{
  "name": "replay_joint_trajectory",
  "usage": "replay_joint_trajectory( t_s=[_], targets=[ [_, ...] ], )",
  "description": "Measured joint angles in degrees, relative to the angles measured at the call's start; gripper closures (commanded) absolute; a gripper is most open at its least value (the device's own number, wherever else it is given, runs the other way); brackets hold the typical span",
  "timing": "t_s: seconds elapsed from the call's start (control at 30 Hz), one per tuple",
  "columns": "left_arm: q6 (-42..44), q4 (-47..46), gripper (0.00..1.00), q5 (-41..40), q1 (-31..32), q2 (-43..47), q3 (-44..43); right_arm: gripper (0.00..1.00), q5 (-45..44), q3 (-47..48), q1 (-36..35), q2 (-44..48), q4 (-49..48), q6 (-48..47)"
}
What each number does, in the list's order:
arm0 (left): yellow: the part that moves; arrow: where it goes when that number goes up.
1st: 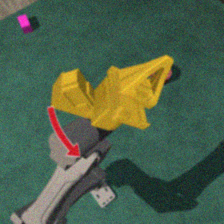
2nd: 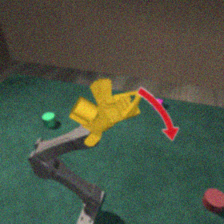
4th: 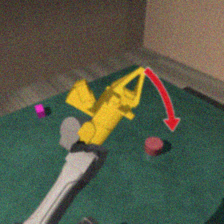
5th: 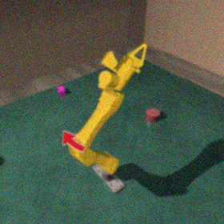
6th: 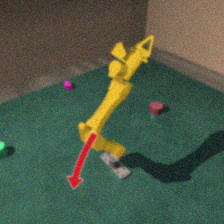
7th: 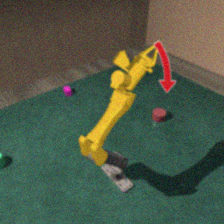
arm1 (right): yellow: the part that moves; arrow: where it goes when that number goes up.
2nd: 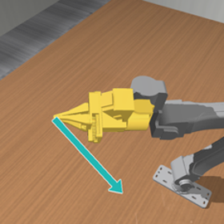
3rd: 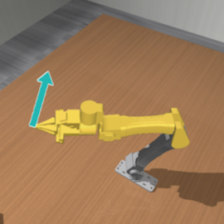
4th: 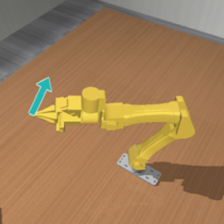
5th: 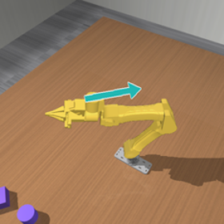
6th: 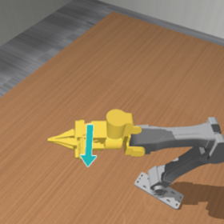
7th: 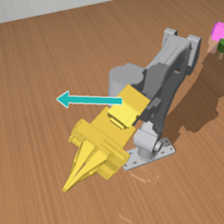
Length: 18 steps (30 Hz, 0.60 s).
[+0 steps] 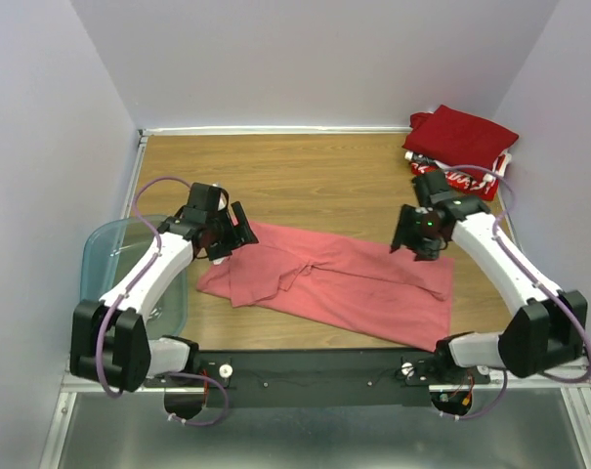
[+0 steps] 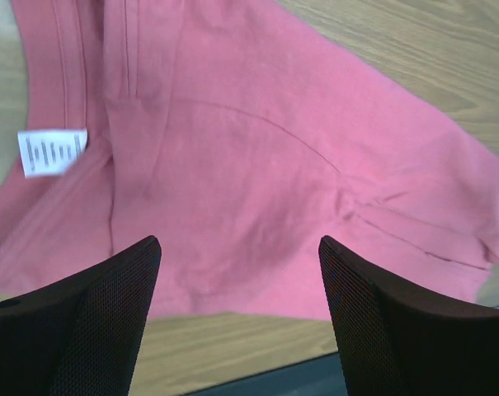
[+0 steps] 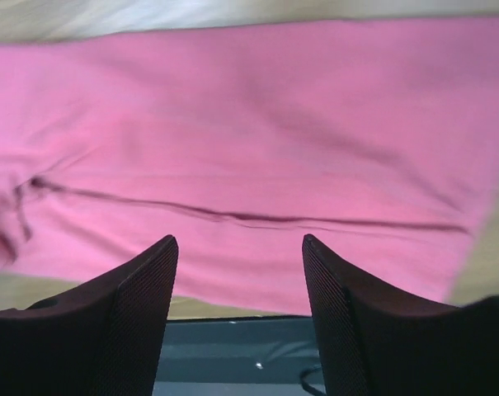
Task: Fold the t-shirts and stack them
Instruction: Fold the tshirt
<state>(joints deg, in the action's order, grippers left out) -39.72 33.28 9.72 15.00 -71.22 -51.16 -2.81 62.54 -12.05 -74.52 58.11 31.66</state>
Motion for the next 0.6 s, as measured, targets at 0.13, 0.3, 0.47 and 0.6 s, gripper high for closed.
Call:
replay_joint_trajectory(
  t_s=[0.13, 0.3, 0.47, 0.6],
  targets=[
    [2.56, -4.17, 0.15, 0.09, 0.0, -5.07, 0.0, 0.4, 2.08, 2.73, -10.23, -5.6, -5.14, 3.43],
    [4.57, -8.98, 0.15, 1.05, 0.0, -9.09, 0.02, 0.46, 3.19, 5.81, -21.86, -11.26, -10.88, 7.45],
    [6.36, -13.97, 0.15, 2.25, 0.0, -15.61, -0.22, 0.51, 4.46, 6.91, -32.35, -16.7, -16.92, 11.96],
    [7.48, -15.5, 0.14, 2.97, 0.0, -20.04, -0.31, 0.55, 4.46, 9.75, -38.51, -22.29, -19.82, 14.95]
  ],
)
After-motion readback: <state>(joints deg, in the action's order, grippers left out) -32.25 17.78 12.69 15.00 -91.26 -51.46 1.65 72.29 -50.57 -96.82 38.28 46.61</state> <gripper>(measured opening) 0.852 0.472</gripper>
